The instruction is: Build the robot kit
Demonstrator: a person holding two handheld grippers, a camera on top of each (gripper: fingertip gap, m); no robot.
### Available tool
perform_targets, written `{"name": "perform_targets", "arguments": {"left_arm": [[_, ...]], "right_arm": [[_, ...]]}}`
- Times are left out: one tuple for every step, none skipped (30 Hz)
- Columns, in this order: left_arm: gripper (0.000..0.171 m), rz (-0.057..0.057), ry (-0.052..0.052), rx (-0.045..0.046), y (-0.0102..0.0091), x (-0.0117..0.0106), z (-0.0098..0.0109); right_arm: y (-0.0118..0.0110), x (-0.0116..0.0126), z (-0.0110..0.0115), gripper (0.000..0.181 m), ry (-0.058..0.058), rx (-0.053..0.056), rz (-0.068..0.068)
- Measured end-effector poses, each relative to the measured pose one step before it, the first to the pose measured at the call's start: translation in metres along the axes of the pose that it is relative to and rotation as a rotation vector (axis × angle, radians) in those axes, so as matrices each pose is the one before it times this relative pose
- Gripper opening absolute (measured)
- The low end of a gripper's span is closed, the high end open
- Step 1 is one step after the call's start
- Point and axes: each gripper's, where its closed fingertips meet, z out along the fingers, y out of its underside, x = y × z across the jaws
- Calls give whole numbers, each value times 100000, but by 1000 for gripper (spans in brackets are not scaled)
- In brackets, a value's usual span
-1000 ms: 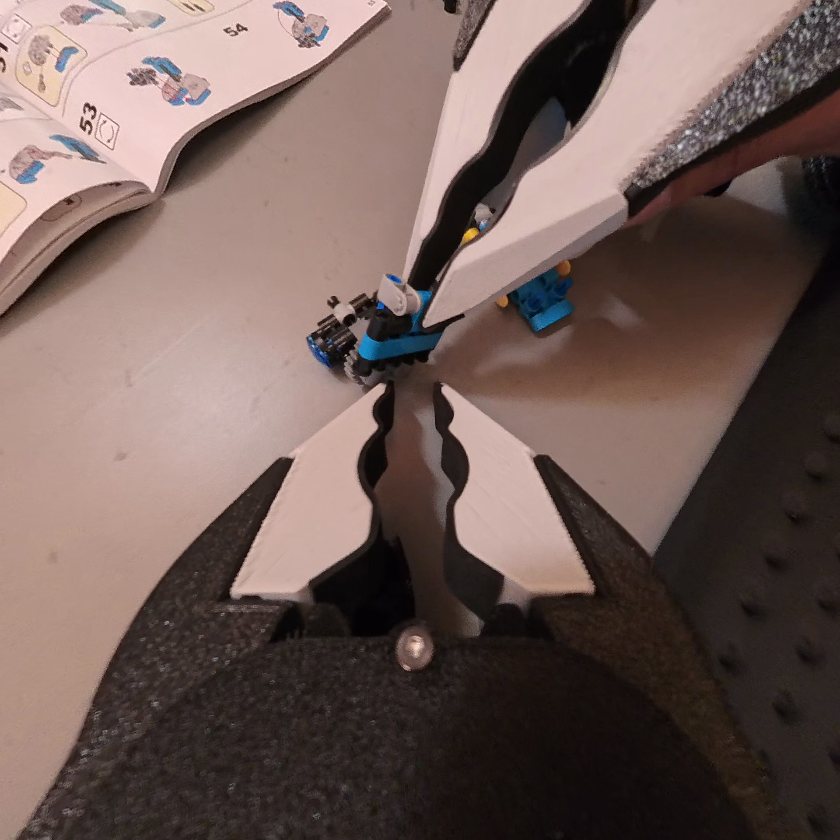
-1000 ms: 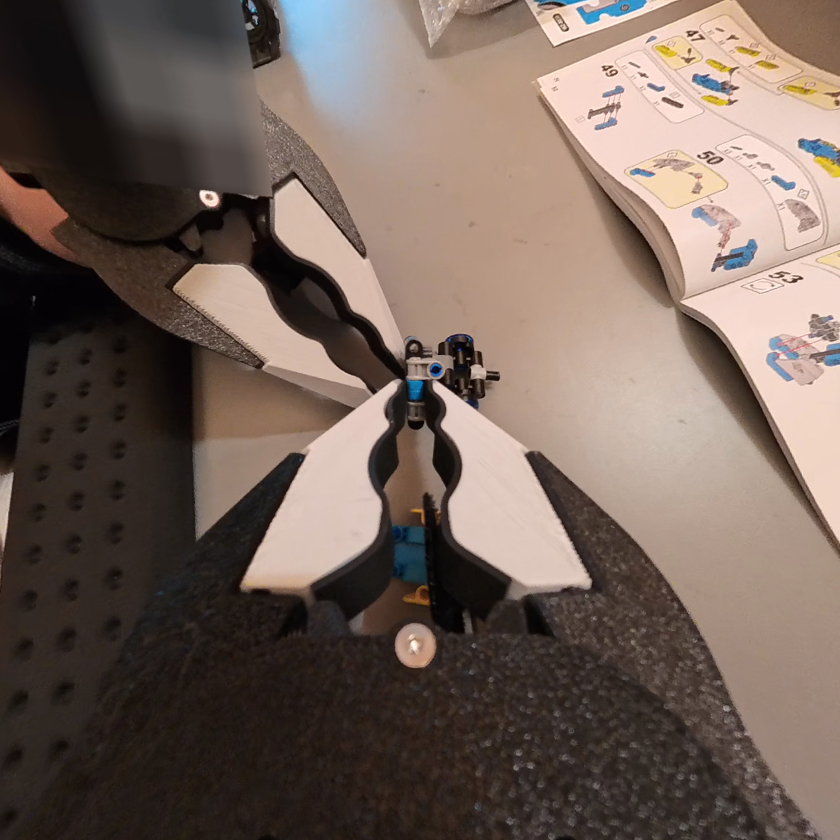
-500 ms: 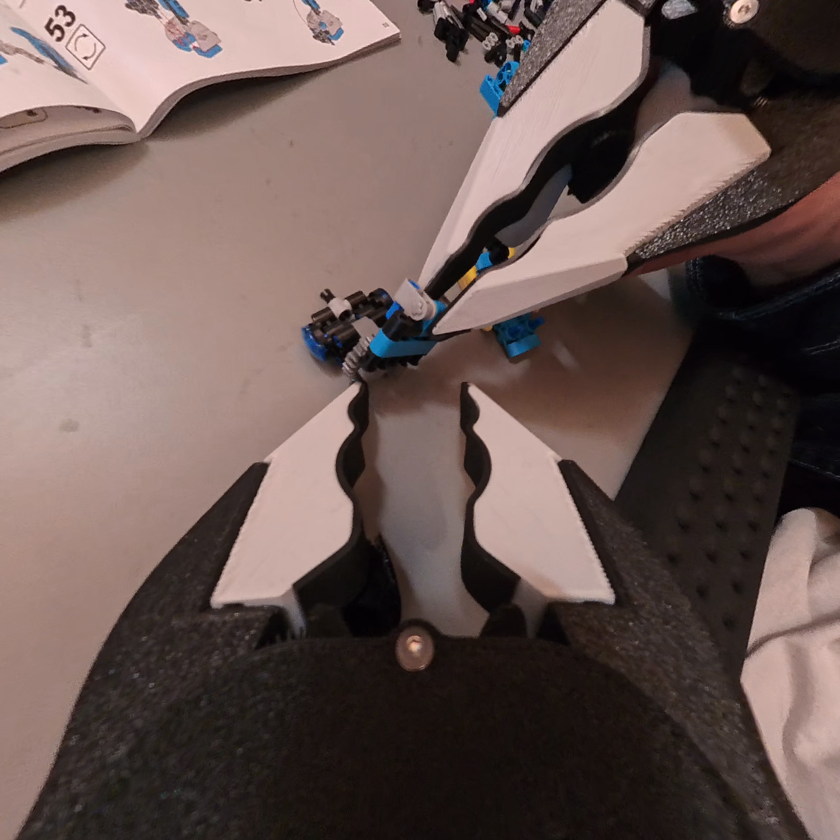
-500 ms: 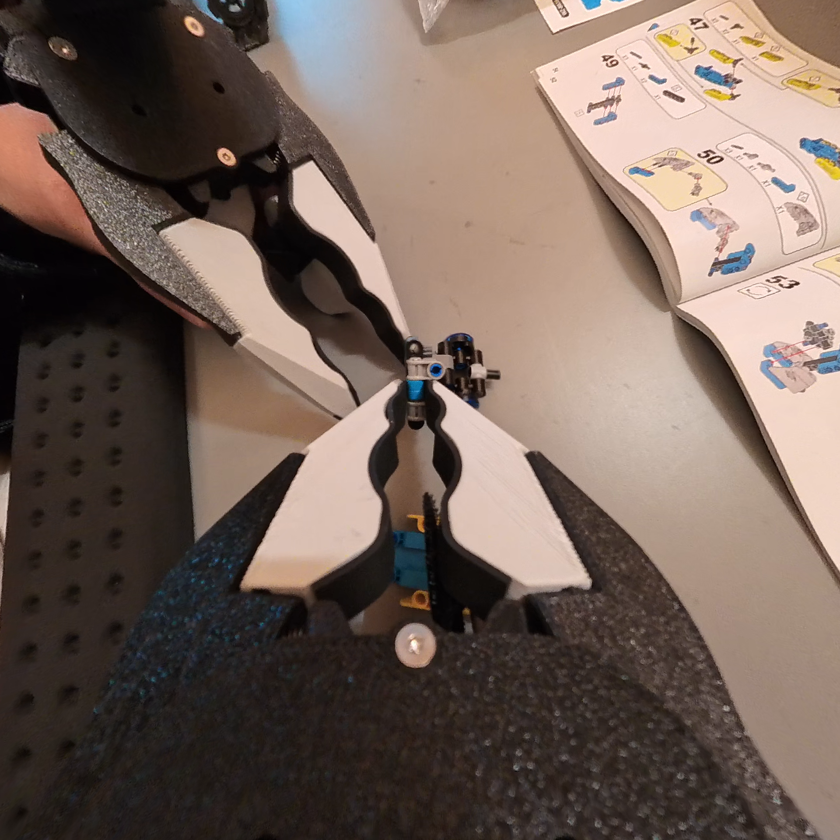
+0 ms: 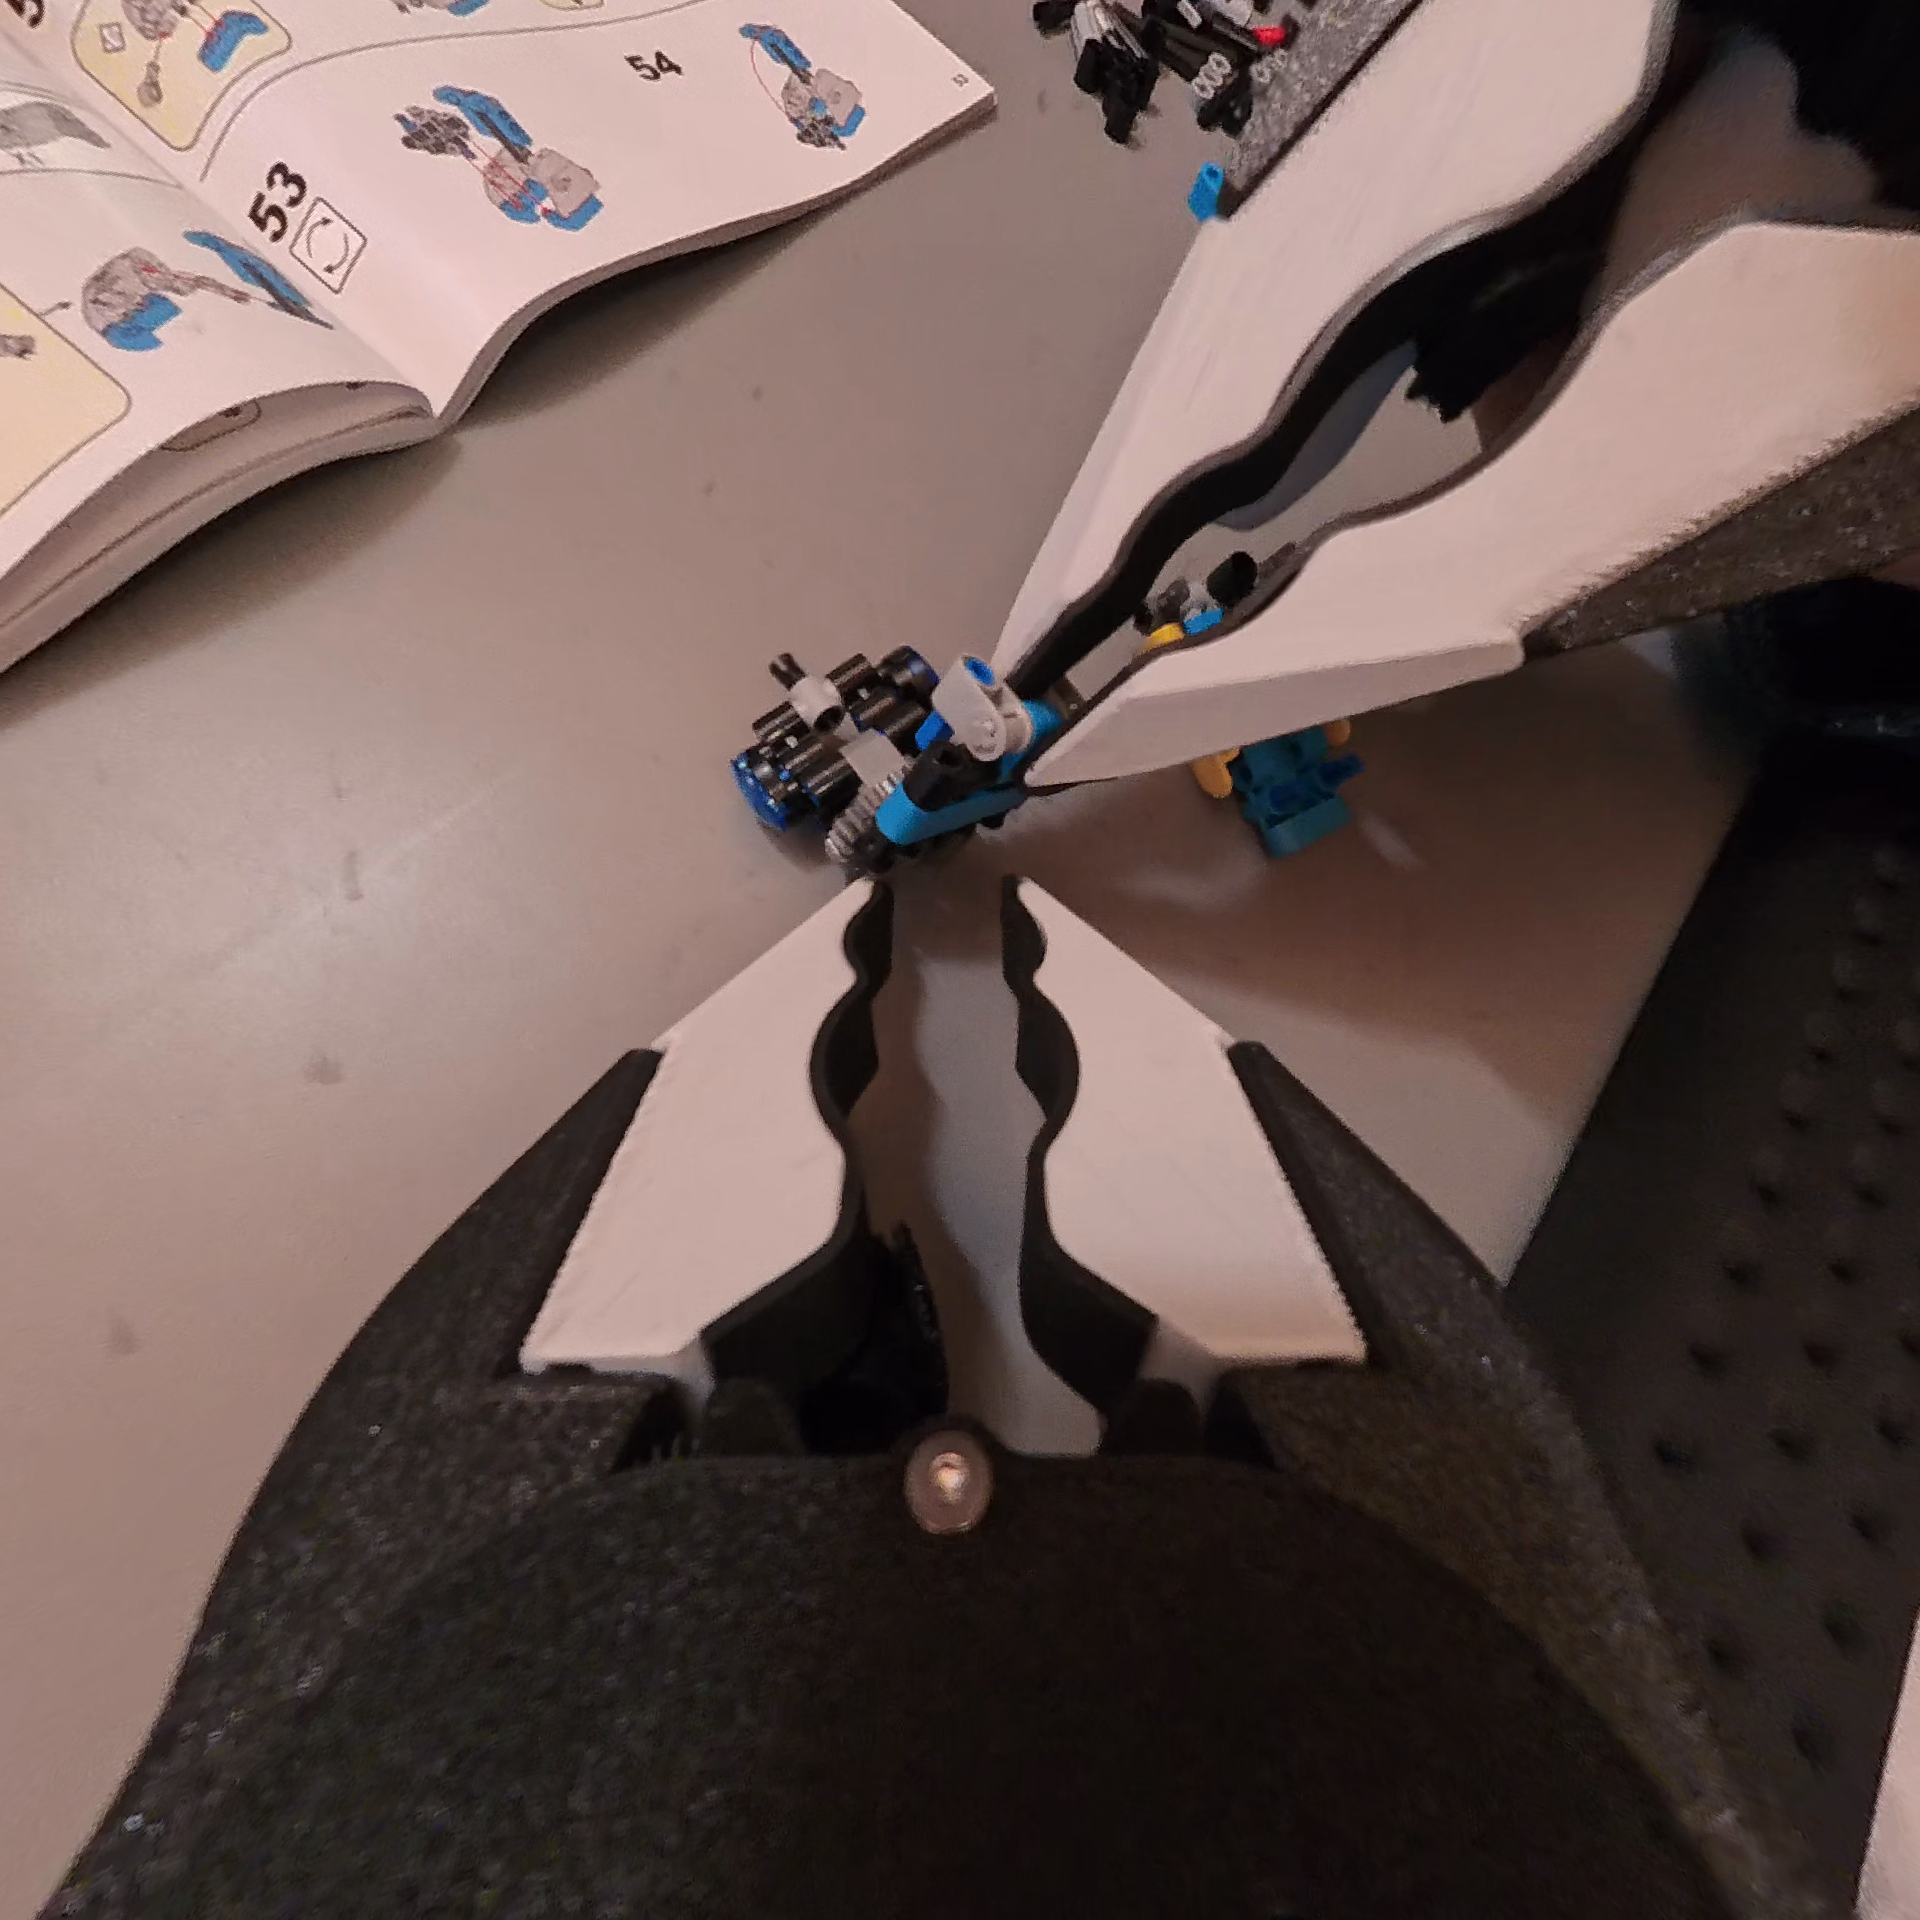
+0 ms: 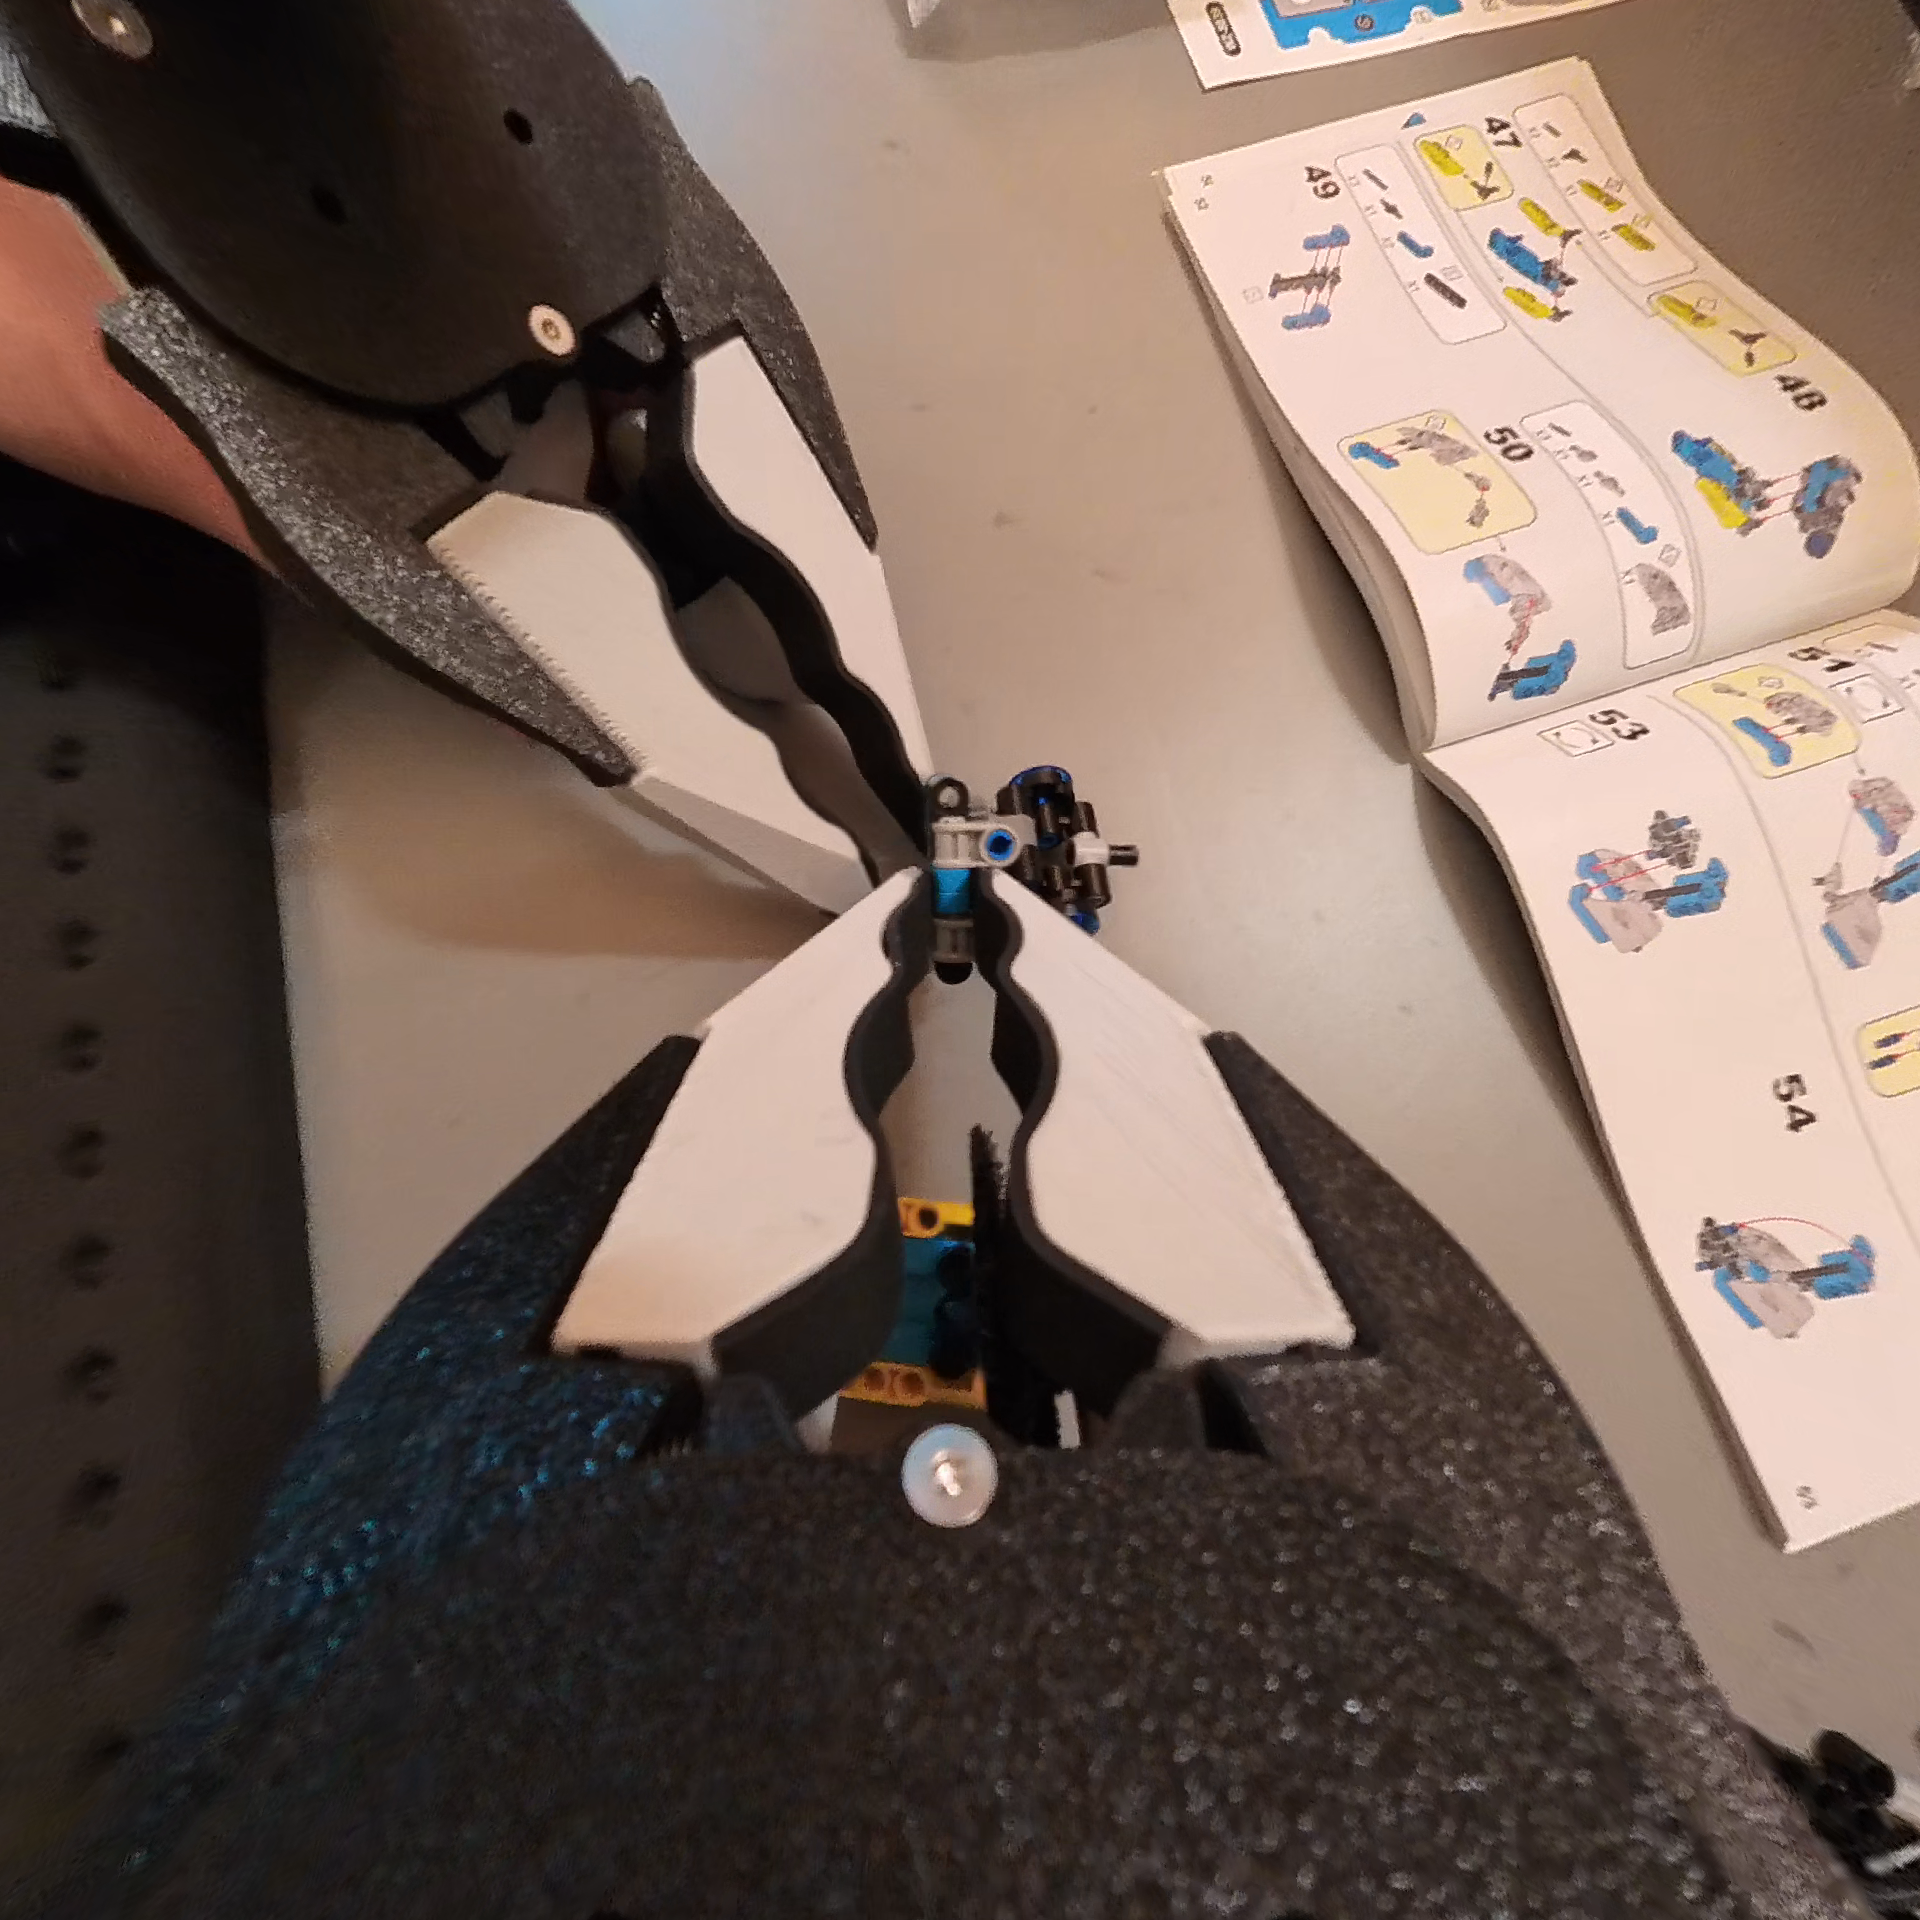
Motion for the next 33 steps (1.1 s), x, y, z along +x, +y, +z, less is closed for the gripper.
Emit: {"name": "perform_targets", "arguments": {"left_arm": [[15,823,2019,623,-229,257,104],[0,975,3307,1335,-419,584,184],[0,1464,-335,-1093,-75,78,321],[0,1635,-3156,-3243,345,-444,294],[0,-769,-1766,-1234,157,-304,21],[0,-1587,923,259,14,66,-238],[0,180,2019,1095,42,275,-386],[0,1013,956,2041,-12,189,-503],[0,1441,-1338,1756,26,-153,-528],[0,2085,-3107,1062,76,-503,-447],[0,2438,-3337,295,103,-658,-292],[6,1877,-2784,-115,56,-670,-114],[16,886,-1546,-497,-10,-466,25],[23,472,-142,-459,-99,-173,134],[28,704,320,-110,-201,-8,198],[31,1486,273,-214,-200,102,242],[35,2602,-504,-560,-112,56,252],[36,3560,-2374,-792,-31,-204,270],[36,4096,-3784,-1108,58,-441,258],[35,3478,-2666,-1291,131,-368,273],[34,1181,892,-284,-54,-8,232],[31,-1603,3014,384,-229,114,201],[30,-2830,3294,-161,-173,78,219],[30,-2659,3469,-373,-101,135,225],[31,-2030,2664,344,-207,107,153],[30,-1398,2043,702,-268,98,91],[30,-1283,2251,224,-172,200,93],[31,-1362,2454,-37,-69,276,108],[31,-1314,1976,-95,-33,238,93],[31,-746,1013,109,-48,158,61],[31,224,100,537,-97,95,2],[31,1089,-637,756,-112,55,-54],[30,1622,-910,483,-51,62,-49]], "right_arm": [[65,387,105,6,2588,-1531,-1508],[151,-130,305,7,-745,-1943,-2029],[-253,-382,238,7,-2617,134,-916],[-141,220,64,7,86,-1331,-1630],[-93,237,-26,7,-817,-1296,-439],[-153,295,-148,7,-433,-397,1946],[-171,310,-209,7,419,957,610],[-7,252,-204,7,447,619,578],[72,188,-157,7,144,656,1197],[22,60,-96,7,-735,1211,1266],[-30,104,-94,7,-776,1576,1399],[-57,157,-123,7,-1065,1710,1914],[-5,102,-130,7,-2004,1435,2308],[-22,217,-198,7,-1427,1850,2187],[9,346,-299,7,-902,2218,2494],[32,199,-359,7,-2453,2340,3829],[35,67,-354,7,-3584,2485,4755],[107,62,-307,7,-3540,2228,4653],[225,50,-222,7,-3709,1558,4097],[221,-4,-164,7,-4033,1413,3689],[-3,-167,-118,7,-4543,2671,2829],[-120,-186,-82,7,-3867,2885,2311],[39,48,23,7,-1919,1146,2065],[141,176,119,7,-476,-155,668],[64,243,138,7,663,172,-1389],[253,412,89,7,1878,-1413,-1336],[211,289,-24,7,975,-1445,-523],[-99,55,-102,7,-668,952,43],[-129,-21,-73,7,-1181,1282,1066],[29,249,-64,7,656,134,1064],[96,195,-68,7,556,-352,-298],[15,44,-107,7,-287,113,379],[15,118,-118,7,-14,186,464]]}}
